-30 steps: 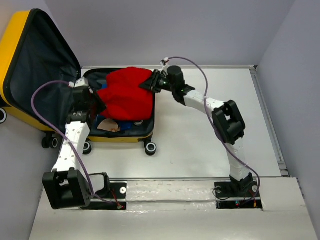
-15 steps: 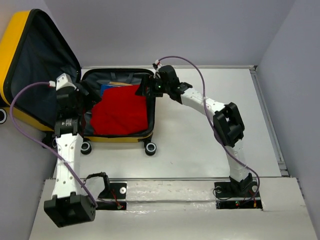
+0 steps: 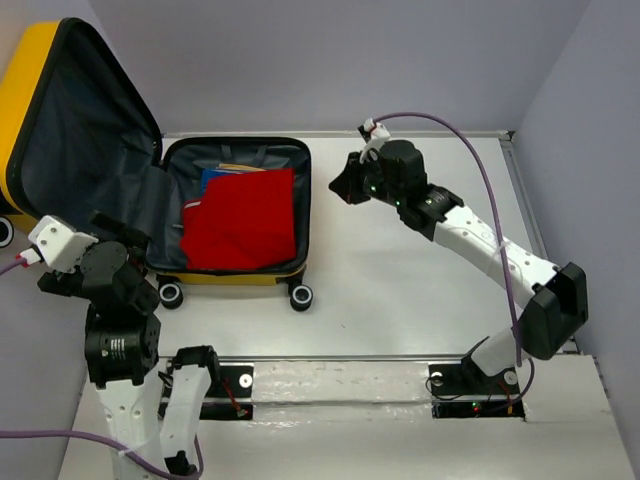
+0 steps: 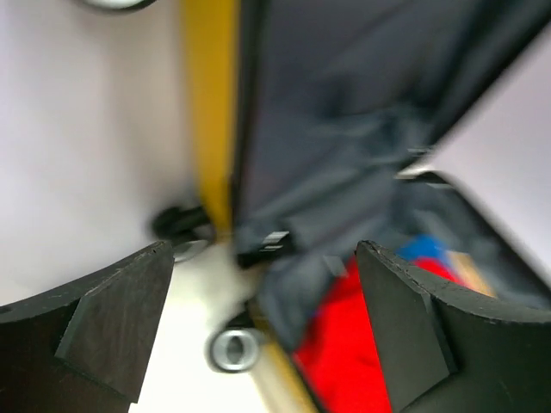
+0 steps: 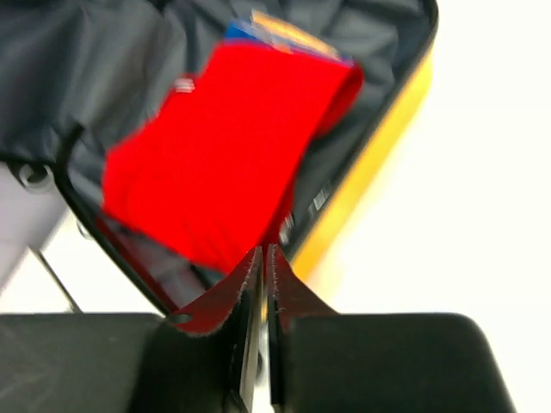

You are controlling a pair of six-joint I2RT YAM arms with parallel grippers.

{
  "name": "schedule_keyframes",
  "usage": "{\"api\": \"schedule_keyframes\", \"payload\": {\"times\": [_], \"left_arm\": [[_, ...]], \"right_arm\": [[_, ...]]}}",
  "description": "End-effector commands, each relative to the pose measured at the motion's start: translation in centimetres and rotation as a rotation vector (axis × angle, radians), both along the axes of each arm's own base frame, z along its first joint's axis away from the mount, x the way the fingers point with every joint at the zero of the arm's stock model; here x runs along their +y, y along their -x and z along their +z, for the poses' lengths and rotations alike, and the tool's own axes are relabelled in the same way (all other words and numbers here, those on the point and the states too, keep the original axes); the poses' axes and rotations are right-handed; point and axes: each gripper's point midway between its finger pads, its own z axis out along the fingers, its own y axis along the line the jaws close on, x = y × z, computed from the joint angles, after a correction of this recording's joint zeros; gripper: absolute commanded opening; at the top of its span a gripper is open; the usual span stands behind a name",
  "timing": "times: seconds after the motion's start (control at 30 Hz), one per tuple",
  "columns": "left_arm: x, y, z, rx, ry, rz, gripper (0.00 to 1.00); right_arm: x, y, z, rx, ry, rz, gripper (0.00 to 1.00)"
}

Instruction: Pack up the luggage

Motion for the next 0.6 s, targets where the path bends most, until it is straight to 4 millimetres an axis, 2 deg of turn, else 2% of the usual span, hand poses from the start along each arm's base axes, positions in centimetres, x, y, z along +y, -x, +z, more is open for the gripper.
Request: {"api": "schedule_keyframes", "payload": {"times": [0.0,0.03,0.07,0.1,0.2,0.27,0.37,0.47,0.57], "left_arm": [[4.0,2.0,-3.2,0.183,-0.091,0.310,0.99],[4.4,1.9,-3.5,0.189,-0.098,0.347,0.99],[4.7,1.4,-3.1,0.186,-0.117,0.363,0.97],[5.1,0.7,-3.7,0.235,-0.127,0.385,0.97],[6.5,0.4,-5.7,0.354,-0.156,0.492,0.94],[7.4,0.1,-6.5,0.381,-0.149,0.514,0.90],[8.5,-0.6,-6.6,0.411,-0.141,0.543,0.90],[8.9,-0.8,-5.0,0.413,-0.163,0.576,0.90],[9.2,-1.6,-4.5,0.419,-0.167,0.594,0.84]], "right_arm": [[-1.5,1.6,-2.7,-0.020,0.018,0.037,0.15],[-1.5,2.2,-2.6,-0.032,0.016,0.062,0.18],[-2.0,2.1,-2.9,-0.028,0.020,0.058,0.26],[-2.9,1.9,-4.1,-0.009,0.031,0.045,0.30],[-3.7,2.1,-4.7,0.012,0.017,0.065,0.44],[-3.8,2.5,-5.3,0.036,0.007,0.102,0.46],[-3.5,3.0,-5.5,0.040,0.000,0.136,0.47],[-3.3,2.8,-6.1,0.049,0.005,0.139,0.51],[-2.8,2.4,-7.5,0.085,0.013,0.147,0.57]]}}
